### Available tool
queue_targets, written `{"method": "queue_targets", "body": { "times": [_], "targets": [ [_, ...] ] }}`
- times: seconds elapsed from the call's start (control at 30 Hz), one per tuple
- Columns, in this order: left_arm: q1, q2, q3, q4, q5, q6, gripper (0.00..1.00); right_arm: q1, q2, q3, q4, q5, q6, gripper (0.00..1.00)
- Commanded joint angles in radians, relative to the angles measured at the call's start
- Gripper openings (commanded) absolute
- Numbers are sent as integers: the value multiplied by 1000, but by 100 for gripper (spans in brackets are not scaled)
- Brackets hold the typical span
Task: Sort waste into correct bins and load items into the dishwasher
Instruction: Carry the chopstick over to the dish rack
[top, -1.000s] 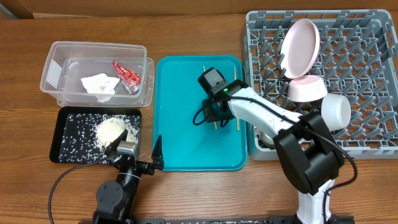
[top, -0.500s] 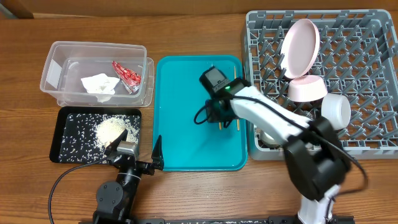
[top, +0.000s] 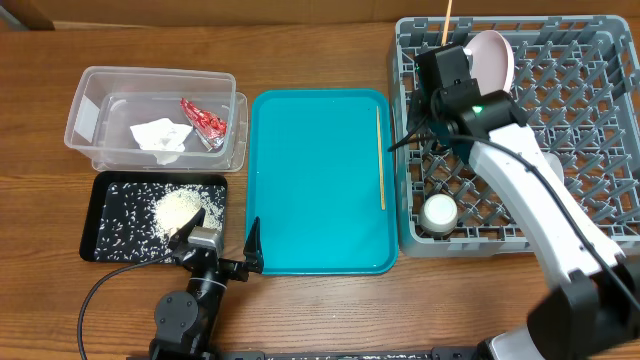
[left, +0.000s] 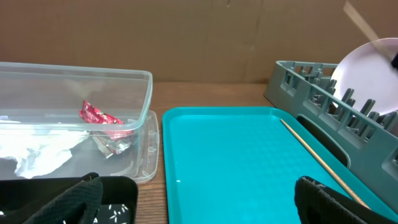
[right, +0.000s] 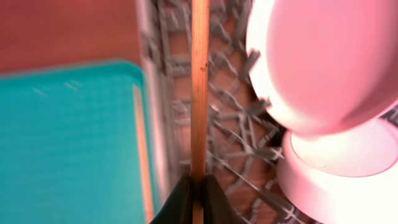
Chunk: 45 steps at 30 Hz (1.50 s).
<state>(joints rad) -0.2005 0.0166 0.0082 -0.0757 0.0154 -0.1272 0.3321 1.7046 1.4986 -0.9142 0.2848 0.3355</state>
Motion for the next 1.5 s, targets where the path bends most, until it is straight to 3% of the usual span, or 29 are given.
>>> {"method": "queue_targets", "body": {
  "times": [0.0,0.07,0.13,0.4,0.57,0.7,0.73,0.8,0.83,1.17,1.33,1.47],
  "targets": [
    [5,-11,-3,-1,8,0,100,0,74,-17,-17,-28,-63,7],
    [5,-11,-3,-1,8,0,100,1,81,-17,-24,4,-76,35],
    [5,-11,-3,-1,8,0,100,7,71,-9,-34,28,-74,45],
    [5,-11,-3,-1,8,0,100,173,-5,20,-64,-55,-24,49],
    [5,-11,-3,-1,8,0,100,298,29,-22,-29,-45,21,47],
    [5,-11,-3,-1,8,0,100,337,43,-23,12,99,77,39],
    [5,-11,-3,-1,8,0,100,337,39,-19,35,122,77,33],
    [5,-11,-3,-1,8,0,100,325,39,-9,92,164,77,8],
    [5,-11,-3,-1,8,0,100,311,39,-9,115,164,77,4],
    [5,-11,-3,-1,8,0,100,77,116,-9,188,67,76,4],
    [5,-11,-3,-1,8,0,100,-3,139,-9,222,-214,-101,4],
    [5,-11,-3,-1,8,0,100,-2,158,-9,225,-219,-132,5]
  ]
}}
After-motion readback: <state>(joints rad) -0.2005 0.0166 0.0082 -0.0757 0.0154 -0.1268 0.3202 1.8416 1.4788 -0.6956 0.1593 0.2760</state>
